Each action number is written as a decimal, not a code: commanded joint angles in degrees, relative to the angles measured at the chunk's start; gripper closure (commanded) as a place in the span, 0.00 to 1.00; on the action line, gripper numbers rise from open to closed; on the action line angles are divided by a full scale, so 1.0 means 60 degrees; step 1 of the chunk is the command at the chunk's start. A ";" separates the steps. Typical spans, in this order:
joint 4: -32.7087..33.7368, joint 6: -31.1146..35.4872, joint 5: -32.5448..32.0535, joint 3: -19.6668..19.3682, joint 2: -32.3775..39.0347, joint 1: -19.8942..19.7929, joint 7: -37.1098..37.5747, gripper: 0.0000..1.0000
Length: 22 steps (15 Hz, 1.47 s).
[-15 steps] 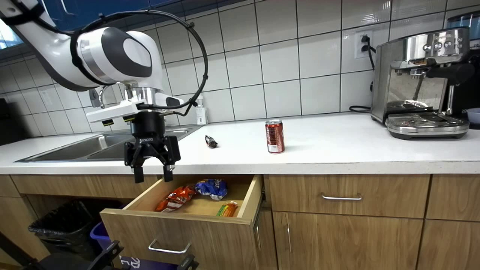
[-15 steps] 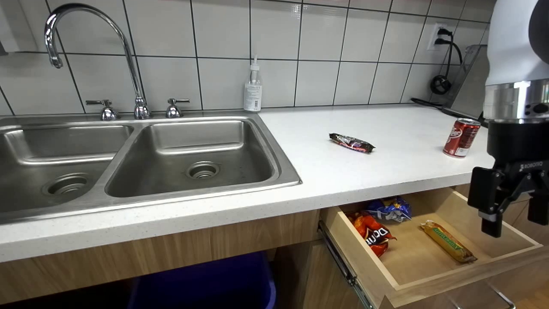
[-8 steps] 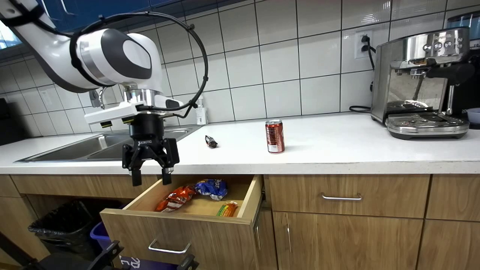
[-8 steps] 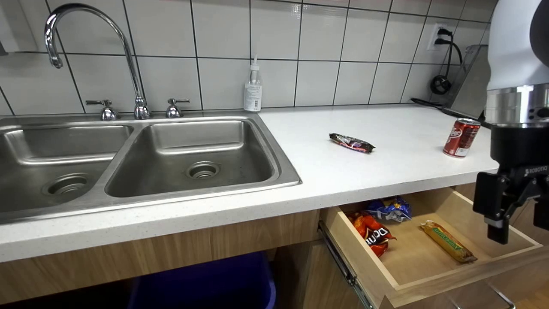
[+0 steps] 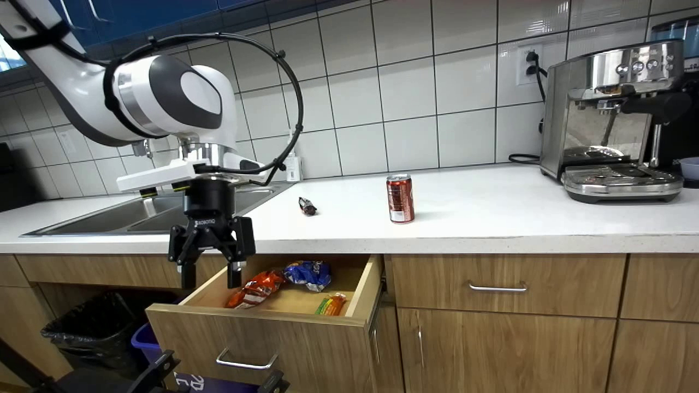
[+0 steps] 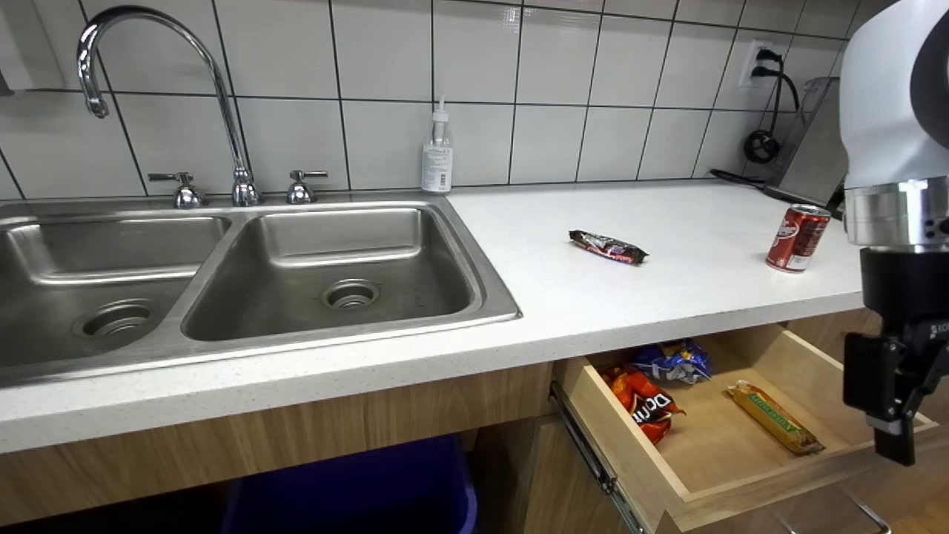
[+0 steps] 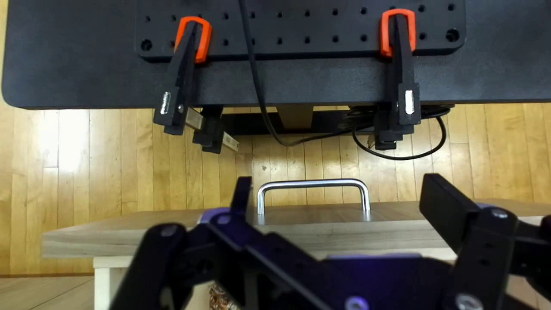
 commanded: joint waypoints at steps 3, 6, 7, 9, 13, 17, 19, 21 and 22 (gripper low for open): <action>-0.0035 0.0065 0.0127 -0.0027 0.0578 -0.0131 -0.0318 0.00; -0.0092 0.0150 0.0063 -0.0023 0.0855 -0.0129 -0.0235 0.00; -0.0117 0.0208 0.0026 -0.0018 0.0923 -0.0126 -0.0193 0.00; -0.0184 0.0412 -0.0117 0.0002 0.1078 -0.0112 -0.0019 0.00; -0.0363 0.0922 -0.0278 -0.0007 0.1271 -0.0104 0.0195 0.00; -0.0323 0.1748 -0.0658 -0.0030 0.1685 -0.0092 0.0548 0.00; -0.0324 0.2385 -0.0845 -0.0063 0.1867 -0.0087 0.0781 0.00; -0.0322 0.3075 -0.0836 -0.0087 0.2032 -0.0071 0.0792 0.00; -0.0319 0.3308 -0.0856 -0.0109 0.2132 -0.0056 0.0828 0.00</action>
